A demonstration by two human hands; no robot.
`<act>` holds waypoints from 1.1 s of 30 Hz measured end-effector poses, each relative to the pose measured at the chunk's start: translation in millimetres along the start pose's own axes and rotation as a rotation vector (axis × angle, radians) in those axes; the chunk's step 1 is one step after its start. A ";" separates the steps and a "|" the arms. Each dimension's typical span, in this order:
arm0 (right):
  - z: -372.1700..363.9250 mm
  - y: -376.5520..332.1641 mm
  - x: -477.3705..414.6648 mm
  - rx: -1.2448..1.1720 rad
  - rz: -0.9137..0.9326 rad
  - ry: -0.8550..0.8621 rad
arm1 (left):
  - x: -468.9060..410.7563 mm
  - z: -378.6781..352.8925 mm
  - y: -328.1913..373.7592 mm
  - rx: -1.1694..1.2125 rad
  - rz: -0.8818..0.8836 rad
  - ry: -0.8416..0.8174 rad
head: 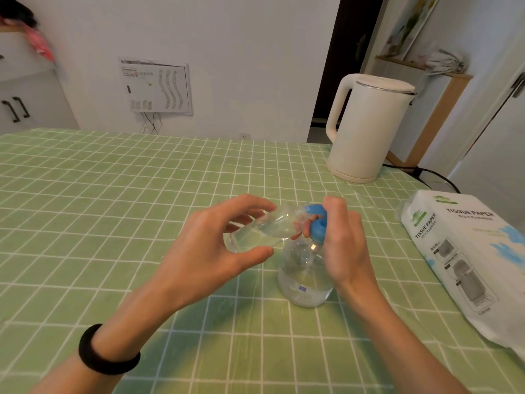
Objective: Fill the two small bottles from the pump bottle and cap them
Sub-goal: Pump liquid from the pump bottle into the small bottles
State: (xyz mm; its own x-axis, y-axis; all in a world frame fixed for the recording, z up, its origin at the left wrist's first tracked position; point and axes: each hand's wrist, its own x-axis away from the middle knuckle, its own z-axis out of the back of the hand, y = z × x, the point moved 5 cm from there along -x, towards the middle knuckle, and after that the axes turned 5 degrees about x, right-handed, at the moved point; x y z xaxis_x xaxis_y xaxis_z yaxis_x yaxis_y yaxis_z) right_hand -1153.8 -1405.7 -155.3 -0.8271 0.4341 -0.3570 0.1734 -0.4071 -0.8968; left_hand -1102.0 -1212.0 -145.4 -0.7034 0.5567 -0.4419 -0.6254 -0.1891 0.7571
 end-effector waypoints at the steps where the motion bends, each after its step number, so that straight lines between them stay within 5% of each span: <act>1: 0.0 -1.7 -0.2 0.017 0.016 0.004 | 0.1 -0.4 0.1 -0.004 -0.002 -0.004; 33: -1.1 -0.6 -0.3 0.060 -0.059 0.006 | 1.1 -1.7 -0.4 0.031 -0.017 -0.008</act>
State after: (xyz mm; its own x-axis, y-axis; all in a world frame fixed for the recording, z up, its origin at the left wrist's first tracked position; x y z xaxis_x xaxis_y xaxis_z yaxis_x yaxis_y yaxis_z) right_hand -1153.1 -1404.7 -154.9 -0.8319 0.4630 -0.3060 0.0925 -0.4280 -0.8990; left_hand -1103.1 -1212.7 -147.0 -0.6902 0.5660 -0.4508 -0.6259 -0.1543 0.7645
